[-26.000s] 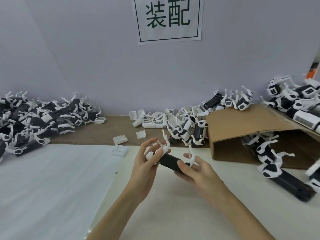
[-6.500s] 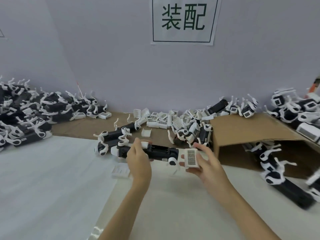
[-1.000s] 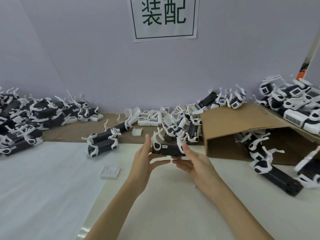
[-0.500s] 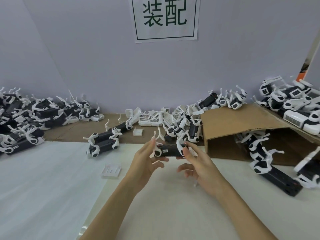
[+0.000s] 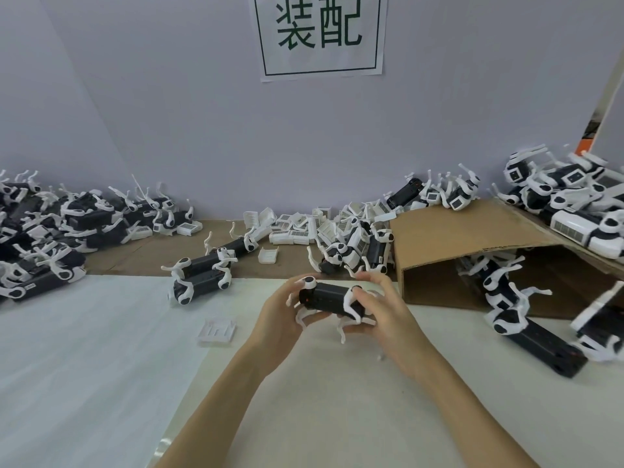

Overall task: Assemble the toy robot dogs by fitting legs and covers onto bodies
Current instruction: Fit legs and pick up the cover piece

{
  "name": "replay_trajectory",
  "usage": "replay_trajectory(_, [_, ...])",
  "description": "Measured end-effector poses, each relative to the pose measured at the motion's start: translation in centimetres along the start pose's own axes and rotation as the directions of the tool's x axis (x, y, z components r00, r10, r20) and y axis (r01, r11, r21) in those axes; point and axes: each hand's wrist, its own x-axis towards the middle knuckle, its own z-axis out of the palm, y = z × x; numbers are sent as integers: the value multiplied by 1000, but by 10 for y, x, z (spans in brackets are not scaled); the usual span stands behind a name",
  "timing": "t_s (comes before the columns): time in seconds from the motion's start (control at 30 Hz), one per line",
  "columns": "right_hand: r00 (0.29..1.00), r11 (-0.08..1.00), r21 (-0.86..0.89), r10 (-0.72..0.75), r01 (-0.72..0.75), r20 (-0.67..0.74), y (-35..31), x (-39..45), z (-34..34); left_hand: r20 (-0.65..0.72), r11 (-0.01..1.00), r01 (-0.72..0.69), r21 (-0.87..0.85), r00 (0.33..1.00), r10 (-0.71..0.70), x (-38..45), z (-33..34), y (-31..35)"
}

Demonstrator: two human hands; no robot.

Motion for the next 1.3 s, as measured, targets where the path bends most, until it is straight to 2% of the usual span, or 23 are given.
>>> replay_trajectory(0.07, [1000,1000,-2,-7,7,0,0,0,1,14,998,12,66,1000,-13,-1,-2,1])
replay_trajectory(0.2, [991,989,-68,-133,133,12,1,-1,-1,60,923,3,386,998,-28,-4,-3,3])
replay_trajectory(0.27, [991,991,-10,-135,135,-9,3,0,-1,53,923,-55,380,998,37,-4,-1,0])
replay_trajectory(0.33, [993,992,-33,-120,120,-12,0,0,-4,80,920,-159,358,987,139,-4,-3,-2])
replay_trajectory(0.43, [990,984,-126,-114,124,84,-8,-4,-7,226,890,-239,388,961,159,-5,-10,6])
replay_trajectory(0.47, [987,980,-132,-142,151,77,-11,-6,-5,247,874,-262,409,954,170,-6,-12,9])
replay_trajectory(0.57, [961,949,-160,-275,270,-10,-18,-13,10,165,726,-393,565,915,367,-8,-8,5])
replay_trajectory(0.67, [918,866,-313,-392,389,57,-12,-21,31,106,487,-483,728,781,616,-10,3,-16])
replay_trajectory(0.73, [885,805,-378,-452,458,111,-6,-25,42,59,477,-516,712,721,691,-10,6,-22])
replay_trajectory(0.8, [859,768,-399,-498,502,122,-3,-26,48,-2,530,-531,661,706,708,-10,5,-19])
replay_trajectory(0.87, [858,793,-346,-507,501,80,-2,-26,52,-42,561,-519,645,709,704,-10,1,-15])
replay_trajectory(0.9, [862,822,-288,-505,492,32,-2,-25,52,-19,545,-512,664,717,697,-10,-1,-14])
replay_trajectory(0.97, [866,867,-141,-492,479,-84,-5,-23,50,103,437,-499,749,739,666,-8,-6,-11])
replay_trajectory(1.03, [877,892,-25,-449,452,-168,-9,-21,43,245,251,-465,849,767,592,-7,-11,-8])
replay_trajectory(1.1, [894,909,16,-406,416,-189,-12,-20,36,351,71,-478,876,730,587,-4,-15,-7])
replay_trajectory(1.13, [901,915,23,-391,402,-187,-12,-19,34,379,21,-488,873,705,599,-3,-16,-5])
replay_trajectory(1.3, [907,919,9,-386,393,-166,-7,-17,34,424,-37,-527,849,637,644,-1,-20,0])
